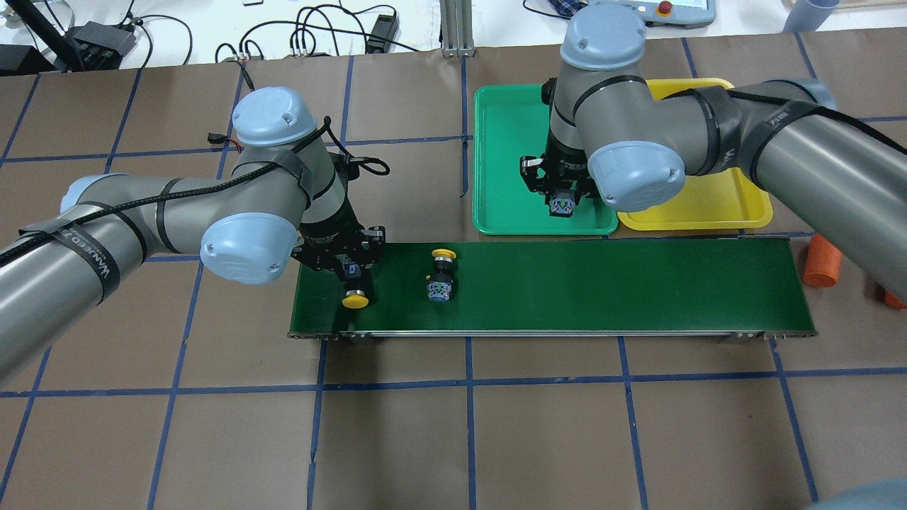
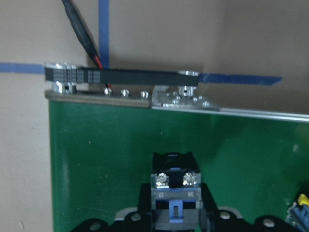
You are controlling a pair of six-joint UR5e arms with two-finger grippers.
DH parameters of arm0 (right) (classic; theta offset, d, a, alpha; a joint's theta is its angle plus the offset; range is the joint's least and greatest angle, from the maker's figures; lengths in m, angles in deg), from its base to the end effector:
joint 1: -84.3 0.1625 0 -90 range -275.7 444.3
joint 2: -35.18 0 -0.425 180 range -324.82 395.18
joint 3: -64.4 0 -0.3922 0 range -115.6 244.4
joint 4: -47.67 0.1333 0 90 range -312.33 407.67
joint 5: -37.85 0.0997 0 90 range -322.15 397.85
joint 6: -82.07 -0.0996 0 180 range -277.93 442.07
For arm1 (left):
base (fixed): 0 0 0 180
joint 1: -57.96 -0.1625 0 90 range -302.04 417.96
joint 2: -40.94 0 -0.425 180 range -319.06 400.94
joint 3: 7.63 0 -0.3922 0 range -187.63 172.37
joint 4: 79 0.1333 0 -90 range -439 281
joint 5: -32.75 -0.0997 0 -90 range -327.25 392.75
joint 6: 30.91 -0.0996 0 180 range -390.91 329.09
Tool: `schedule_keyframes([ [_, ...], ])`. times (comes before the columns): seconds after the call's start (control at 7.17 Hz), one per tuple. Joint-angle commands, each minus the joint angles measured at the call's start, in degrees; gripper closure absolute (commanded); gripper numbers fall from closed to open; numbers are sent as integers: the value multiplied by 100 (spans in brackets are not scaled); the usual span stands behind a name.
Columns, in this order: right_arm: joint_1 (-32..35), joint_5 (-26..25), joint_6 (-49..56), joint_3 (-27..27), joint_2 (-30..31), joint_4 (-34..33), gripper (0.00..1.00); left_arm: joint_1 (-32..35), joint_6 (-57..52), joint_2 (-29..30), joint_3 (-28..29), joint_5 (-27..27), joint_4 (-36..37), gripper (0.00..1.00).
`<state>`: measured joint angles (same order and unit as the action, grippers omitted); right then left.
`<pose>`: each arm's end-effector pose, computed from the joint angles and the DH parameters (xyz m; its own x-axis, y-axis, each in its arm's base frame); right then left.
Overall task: Sort buttons by color to trays
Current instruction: 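Carry green button into green tray while left places yellow button on belt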
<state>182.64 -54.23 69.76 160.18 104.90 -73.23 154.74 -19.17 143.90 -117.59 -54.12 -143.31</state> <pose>0.2164 -0.5821 0.2981 -0.9973 0.0715 0.0173 0.0697 0.9935 -0.0901 -0.1981 -0.4910 0.2523 -0.9954 -0.0917 0.0274 -0.0872 0.9871 0.1342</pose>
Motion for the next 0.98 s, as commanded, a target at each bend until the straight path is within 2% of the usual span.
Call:
schedule_keyframes([
  [0.0, -105, -82, 176, -558, -842, -826, 100, 42, -13, -204, -35, 13, 113, 0],
  [0.14, -105, -99, 168, -752, -1255, -1116, 100, 8, -65, -380, 209, -5, -18, 0],
  [0.28, -88, -91, 185, -788, -1337, -1163, 100, 33, -66, -521, 786, -31, -768, 0],
  [0.42, -96, -134, 194, -780, -1390, -1172, 84, 25, -118, -618, 1374, -14, -1332, 0],
  [0.56, -97, -117, 194, -780, -1434, -1302, 1, -80, -649, -793, 1676, -57, -1886, 0],
  [0.84, -140, -74, 177, -737, -1182, -1295, 0, -570, -1144, -1390, 1688, -66, -2295, 0],
])
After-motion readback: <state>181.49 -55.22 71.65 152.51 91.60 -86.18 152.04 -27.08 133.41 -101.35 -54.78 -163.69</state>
